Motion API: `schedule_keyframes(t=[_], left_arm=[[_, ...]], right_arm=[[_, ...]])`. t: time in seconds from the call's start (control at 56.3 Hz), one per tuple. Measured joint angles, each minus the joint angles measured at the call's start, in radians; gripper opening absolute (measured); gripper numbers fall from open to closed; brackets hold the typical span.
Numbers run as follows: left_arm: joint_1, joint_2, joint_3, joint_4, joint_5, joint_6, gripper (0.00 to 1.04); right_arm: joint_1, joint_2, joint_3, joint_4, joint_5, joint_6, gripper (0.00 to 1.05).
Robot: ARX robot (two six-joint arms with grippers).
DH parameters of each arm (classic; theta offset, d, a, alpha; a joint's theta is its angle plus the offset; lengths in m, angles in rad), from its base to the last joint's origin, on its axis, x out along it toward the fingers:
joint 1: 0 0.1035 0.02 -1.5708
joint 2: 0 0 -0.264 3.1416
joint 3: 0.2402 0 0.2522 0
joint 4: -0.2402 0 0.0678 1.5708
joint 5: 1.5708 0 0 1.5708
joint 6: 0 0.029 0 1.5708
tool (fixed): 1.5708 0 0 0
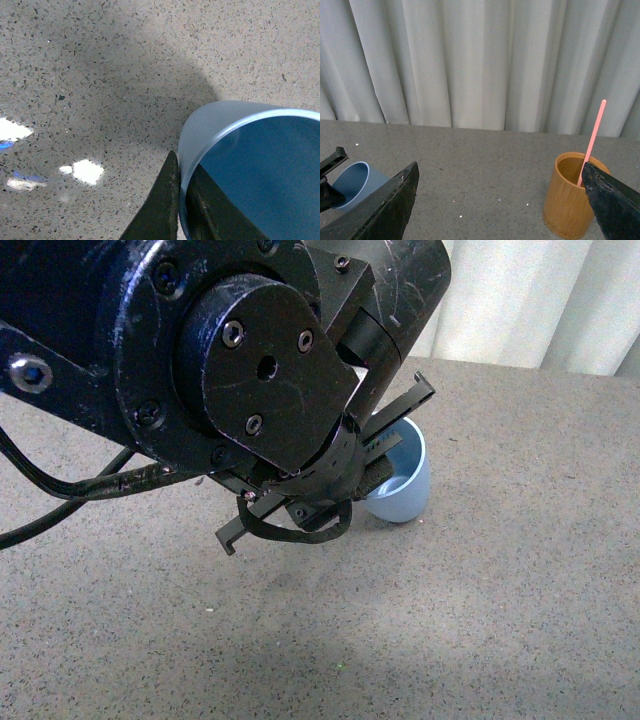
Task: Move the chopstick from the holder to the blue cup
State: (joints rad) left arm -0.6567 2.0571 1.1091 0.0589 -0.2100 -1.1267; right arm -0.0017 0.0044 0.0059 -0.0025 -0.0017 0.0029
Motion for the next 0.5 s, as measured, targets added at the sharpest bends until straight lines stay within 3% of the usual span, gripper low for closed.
schedule_keyframes(t=[0.497], left_arm=[[-0.001, 0.000, 0.011, -0.008, -0.003, 0.026, 0.04]], right_arm=[[0.000, 0.000, 0.000, 0.000, 0.000, 0.000, 0.95]])
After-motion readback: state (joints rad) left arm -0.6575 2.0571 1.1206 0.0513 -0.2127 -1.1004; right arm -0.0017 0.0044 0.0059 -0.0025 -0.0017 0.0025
